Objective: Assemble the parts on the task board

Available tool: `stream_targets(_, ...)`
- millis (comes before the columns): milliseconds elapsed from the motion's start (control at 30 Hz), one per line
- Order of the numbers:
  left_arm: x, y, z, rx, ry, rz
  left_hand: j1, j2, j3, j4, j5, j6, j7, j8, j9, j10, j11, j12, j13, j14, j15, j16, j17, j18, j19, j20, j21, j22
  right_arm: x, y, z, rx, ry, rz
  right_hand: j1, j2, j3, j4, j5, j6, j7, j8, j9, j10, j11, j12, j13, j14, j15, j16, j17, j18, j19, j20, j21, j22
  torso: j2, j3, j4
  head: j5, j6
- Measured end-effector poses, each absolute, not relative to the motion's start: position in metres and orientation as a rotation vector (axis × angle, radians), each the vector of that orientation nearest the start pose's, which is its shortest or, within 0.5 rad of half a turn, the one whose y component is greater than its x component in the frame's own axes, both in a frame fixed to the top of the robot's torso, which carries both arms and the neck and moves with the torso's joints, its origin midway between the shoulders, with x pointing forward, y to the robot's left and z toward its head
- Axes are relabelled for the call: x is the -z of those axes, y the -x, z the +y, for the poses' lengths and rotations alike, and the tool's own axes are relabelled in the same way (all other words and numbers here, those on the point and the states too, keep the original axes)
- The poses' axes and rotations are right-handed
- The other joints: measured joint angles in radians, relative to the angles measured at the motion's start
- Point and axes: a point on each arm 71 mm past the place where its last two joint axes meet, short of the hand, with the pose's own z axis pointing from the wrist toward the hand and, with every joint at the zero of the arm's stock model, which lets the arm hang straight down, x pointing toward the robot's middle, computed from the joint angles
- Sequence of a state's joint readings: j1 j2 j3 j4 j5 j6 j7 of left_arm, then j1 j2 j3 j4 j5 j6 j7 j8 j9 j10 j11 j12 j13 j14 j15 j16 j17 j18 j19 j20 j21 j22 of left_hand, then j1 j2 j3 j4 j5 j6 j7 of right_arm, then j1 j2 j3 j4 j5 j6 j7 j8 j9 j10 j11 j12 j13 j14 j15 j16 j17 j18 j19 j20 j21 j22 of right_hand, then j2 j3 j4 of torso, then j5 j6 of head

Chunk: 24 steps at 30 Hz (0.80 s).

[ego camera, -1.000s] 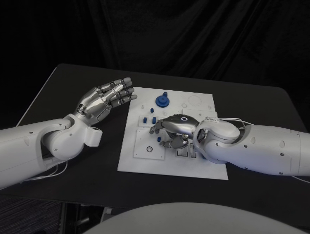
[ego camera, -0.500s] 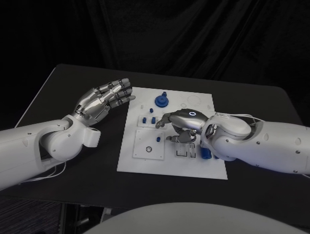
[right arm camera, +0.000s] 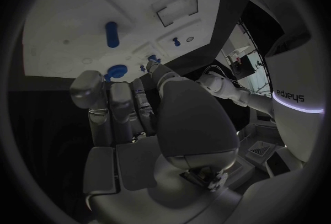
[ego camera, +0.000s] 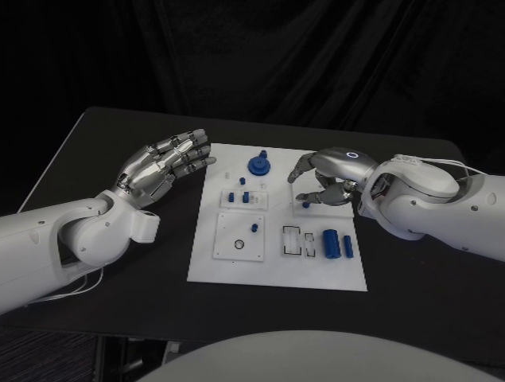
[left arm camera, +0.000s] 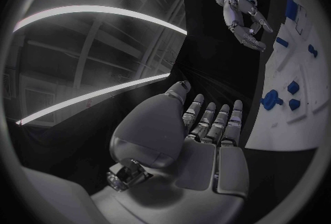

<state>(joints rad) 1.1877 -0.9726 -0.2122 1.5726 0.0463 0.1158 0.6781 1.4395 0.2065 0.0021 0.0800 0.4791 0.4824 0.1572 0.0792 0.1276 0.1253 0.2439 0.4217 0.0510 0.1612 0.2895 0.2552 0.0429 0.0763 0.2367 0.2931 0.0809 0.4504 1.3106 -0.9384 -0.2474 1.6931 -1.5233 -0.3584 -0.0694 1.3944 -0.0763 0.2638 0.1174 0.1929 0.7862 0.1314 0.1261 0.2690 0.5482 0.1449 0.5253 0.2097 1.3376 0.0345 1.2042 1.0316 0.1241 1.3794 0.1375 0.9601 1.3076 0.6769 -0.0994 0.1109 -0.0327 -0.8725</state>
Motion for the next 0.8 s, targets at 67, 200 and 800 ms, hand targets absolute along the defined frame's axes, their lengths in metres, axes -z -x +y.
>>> stream_targets(67, 0.219, -0.44, 0.245, 1.962, 1.066, 1.412, 0.0, 0.0, 0.0, 0.0, 0.0, 0.0, 0.0, 0.0, 0.0, -0.003, 0.003, 0.0, 0.0, 0.0, 0.0, 0.004, 0.0, 0.0, 0.0, 0.0, 0.0, -0.001, 0.197, -0.439, -0.204, -0.658, 0.335, 1.691, 0.0, 0.0, -0.006, 0.003, -0.004, -0.001, -0.001, -0.009, -0.008, -0.006, -0.001, -0.014, -0.014, 0.0, 0.0, -0.004, -0.007, 0.0, 0.0, 0.0, -0.005, 0.0, 0.001, -0.0001, 0.0, 0.0, 0.0)
stream_targets(200, 0.22, -0.439, 0.244, 1.962, 1.069, 1.414, 0.0, 0.0, 0.0, 0.0, 0.0, 0.0, 0.0, 0.0, 0.0, -0.003, 0.003, 0.0, 0.0, 0.0, 0.0, 0.004, 0.0, 0.0, 0.0, 0.0, 0.0, -0.001, 0.207, -0.44, -0.215, -0.623, 0.302, 1.719, 0.006, -0.006, -0.02, 0.011, -0.014, -0.012, -0.012, -0.027, -0.024, -0.007, 0.0, -0.026, -0.033, -0.004, 0.004, -0.004, -0.014, 0.0, -0.007, 0.0, -0.015, 0.0, 0.001, -0.0004, -0.0002, 0.001, 0.0)
stream_targets(800, 0.224, -0.438, 0.242, 1.966, 1.077, 1.421, -0.004, 0.004, 0.01, 0.001, 0.0, 0.0, 0.0, 0.0, -0.001, -0.003, 0.003, 0.0, 0.0, 0.0, 0.0, 0.004, 0.0, 0.0, 0.0, 0.0, 0.0, -0.003, 0.229, -0.443, -0.219, -0.589, 0.266, 1.77, 0.038, -0.01, -0.065, 0.056, -0.042, -0.003, -0.003, -0.05, -0.088, 0.122, 0.006, -0.062, -0.109, -0.01, 0.026, -0.037, -0.062, 0.0, -0.003, 0.022, -0.015, 0.0, 0.004, 0.0017, -0.0007, 0.003, 0.0)
